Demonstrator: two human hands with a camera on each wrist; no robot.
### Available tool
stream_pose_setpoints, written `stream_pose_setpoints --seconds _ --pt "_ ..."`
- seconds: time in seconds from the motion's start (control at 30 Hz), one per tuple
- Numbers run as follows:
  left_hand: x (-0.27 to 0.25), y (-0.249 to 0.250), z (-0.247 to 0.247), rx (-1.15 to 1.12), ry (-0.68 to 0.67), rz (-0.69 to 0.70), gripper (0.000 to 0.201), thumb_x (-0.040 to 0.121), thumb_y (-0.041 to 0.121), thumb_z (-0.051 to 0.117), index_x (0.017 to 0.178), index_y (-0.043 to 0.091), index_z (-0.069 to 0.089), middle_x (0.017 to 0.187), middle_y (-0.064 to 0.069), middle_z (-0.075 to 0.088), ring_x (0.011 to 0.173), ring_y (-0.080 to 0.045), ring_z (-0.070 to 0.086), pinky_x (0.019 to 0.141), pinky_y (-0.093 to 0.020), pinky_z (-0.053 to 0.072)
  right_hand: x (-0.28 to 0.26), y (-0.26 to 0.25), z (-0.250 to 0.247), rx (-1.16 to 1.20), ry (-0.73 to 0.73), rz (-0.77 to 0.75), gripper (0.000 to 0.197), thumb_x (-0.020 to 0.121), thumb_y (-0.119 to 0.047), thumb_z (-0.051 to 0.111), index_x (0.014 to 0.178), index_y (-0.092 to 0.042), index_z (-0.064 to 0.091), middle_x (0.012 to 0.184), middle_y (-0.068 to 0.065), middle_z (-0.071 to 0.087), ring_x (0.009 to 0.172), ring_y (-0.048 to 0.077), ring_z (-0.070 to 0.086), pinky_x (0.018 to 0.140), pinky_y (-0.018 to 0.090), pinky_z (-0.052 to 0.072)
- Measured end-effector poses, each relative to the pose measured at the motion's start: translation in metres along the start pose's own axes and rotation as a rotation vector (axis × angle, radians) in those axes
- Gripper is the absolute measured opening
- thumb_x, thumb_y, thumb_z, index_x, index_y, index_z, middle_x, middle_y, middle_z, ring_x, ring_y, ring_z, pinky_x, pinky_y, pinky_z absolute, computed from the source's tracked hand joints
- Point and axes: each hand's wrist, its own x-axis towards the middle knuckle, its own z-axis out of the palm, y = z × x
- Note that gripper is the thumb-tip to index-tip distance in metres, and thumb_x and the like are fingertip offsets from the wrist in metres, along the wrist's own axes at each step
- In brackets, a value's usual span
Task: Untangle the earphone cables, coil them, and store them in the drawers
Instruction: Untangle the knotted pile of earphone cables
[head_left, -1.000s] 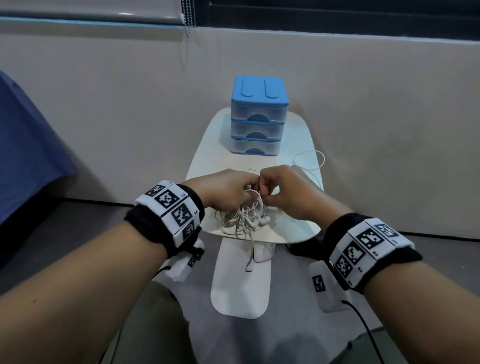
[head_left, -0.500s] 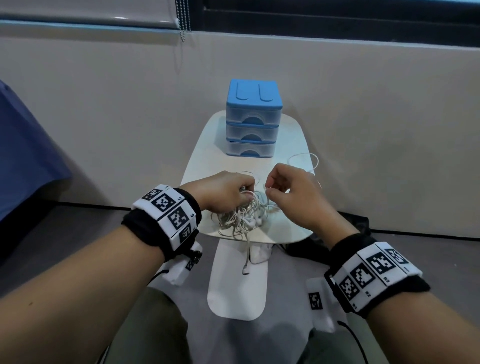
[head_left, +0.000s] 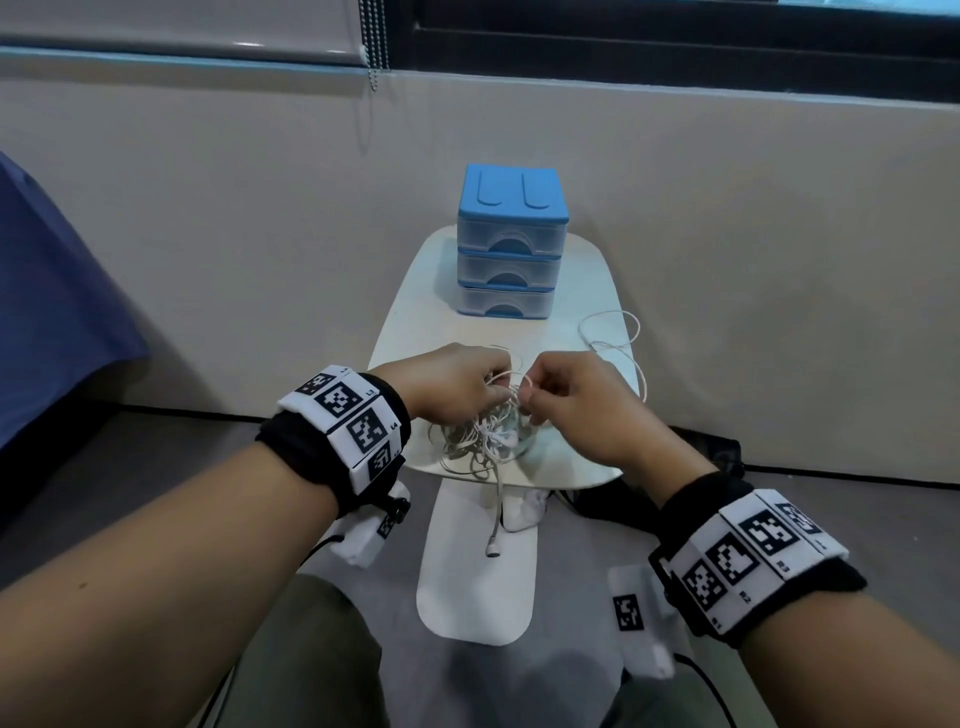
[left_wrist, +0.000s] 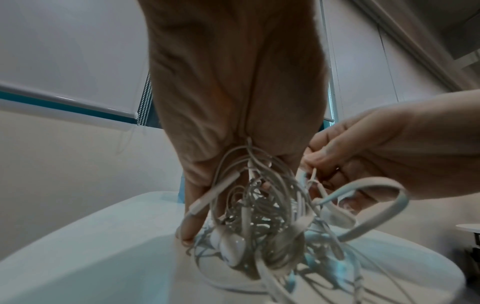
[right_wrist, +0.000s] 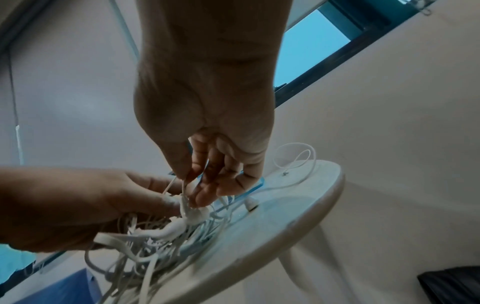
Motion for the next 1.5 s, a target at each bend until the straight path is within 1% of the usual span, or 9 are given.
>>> stream_pose_setpoints --seconds 0.17,0.4,0.6,0.7,0.97,1.07,1.27,1.37,1.5 --pt "0.001 0.0 0.0 0.021 0.004 -0.022 0.021 0.105 0.034 0.054 0.087 0.024 0.05 0.087 0.003 0.055 0.076 -0.017 0.05 0.061 -0.029 0.036 0.0 -0.011 -0.008 0.387 0.017 0.183 0.023 0.095 -0.006 0.054 0.074 -0.014 0.057 0.088 0.022 0.074 0.069 0.02 0.066 0.065 0.03 0.045" --pt "0.003 0.002 0.002 -0.009 0.016 -0.03 0.027 0.105 0.032 0.053 0.081 0.024 0.046 0.084 0.001 0.054 0.072 -0.017 0.048 0.059 -0.029 0.035 0.002 -0.025 -0.013 0.604 0.028 0.26 0.014 0.093 -0.01 0.042 0.08 -0.014 0.046 0.078 0.023 0.074 0.062 0.026 0.06 0.068 0.036 0.041" --pt "0.001 -0.001 0.001 -0.062 0.065 -0.04 0.018 0.104 0.029 0.054 0.096 0.013 0.057 0.092 -0.003 0.061 0.081 -0.021 0.055 0.066 -0.031 0.04 0.008 -0.017 -0.009 0.397 0.029 0.24 0.014 0.105 -0.023 0.048 0.094 -0.016 0.048 0.056 0.007 0.064 0.062 0.025 0.049 0.066 0.041 0.038" --pt "0.0 -0.004 0.0 -0.065 0.099 -0.042 0.018 0.104 0.028 0.054 0.089 0.017 0.053 0.086 0.003 0.057 0.072 -0.013 0.049 0.062 -0.027 0.037 0.009 -0.014 -0.013 0.274 0.064 0.176 0.008 0.101 -0.02 0.058 0.096 -0.025 0.054 0.051 -0.003 0.058 0.061 0.024 0.049 0.063 0.042 0.04" --pt "0.0 -0.015 -0.001 -0.012 0.186 -0.062 0.018 0.101 0.031 0.056 0.085 0.021 0.055 0.087 0.003 0.061 0.08 -0.022 0.057 0.064 -0.033 0.041 0.015 -0.039 -0.036 0.248 0.178 0.108 0.012 0.102 -0.016 0.057 0.098 -0.024 0.05 0.066 0.002 0.057 0.057 0.019 0.068 0.06 0.039 0.055" --pt "-0.002 -0.016 -0.001 -0.008 0.206 -0.067 0.017 0.1 0.032 0.056 0.086 0.023 0.055 0.087 0.003 0.061 0.078 -0.021 0.056 0.065 -0.033 0.042 0.019 -0.041 -0.037 0.11 0.254 0.113 0.021 0.101 -0.024 0.055 0.085 -0.035 0.047 0.061 -0.005 0.053 0.052 0.023 0.057 0.057 0.037 0.049" --pt "-0.005 -0.022 0.0 0.038 0.234 -0.096 0.015 0.099 0.03 0.056 0.088 0.021 0.058 0.085 0.005 0.059 0.079 -0.023 0.057 0.06 -0.032 0.037 0.01 -0.04 -0.054 -0.152 -0.077 0.043 0.028 0.087 -0.038 0.079 0.078 -0.02 0.059 0.053 -0.009 0.044 0.045 0.014 0.037 0.049 0.025 0.034" --pt "-0.004 -0.023 0.0 0.034 0.235 -0.106 0.014 0.098 0.027 0.055 0.085 0.022 0.057 0.084 0.006 0.058 0.075 -0.019 0.055 0.058 -0.031 0.035 0.005 -0.04 -0.059 -0.456 -0.117 -0.021 0.026 0.083 -0.044 0.082 0.079 -0.025 0.064 0.066 -0.009 0.05 0.061 0.014 0.05 0.06 0.029 0.041" --pt "-0.001 -0.025 0.004 0.033 0.245 -0.127 0.015 0.097 0.024 0.054 0.082 0.021 0.056 0.084 0.004 0.058 0.077 -0.022 0.056 0.06 -0.031 0.038 -0.004 -0.04 -0.062 -0.445 -0.206 -0.106 0.037 0.084 -0.036 0.082 0.108 -0.038 0.054 0.109 -0.007 0.044 0.102 0.014 0.055 0.087 0.035 0.047"
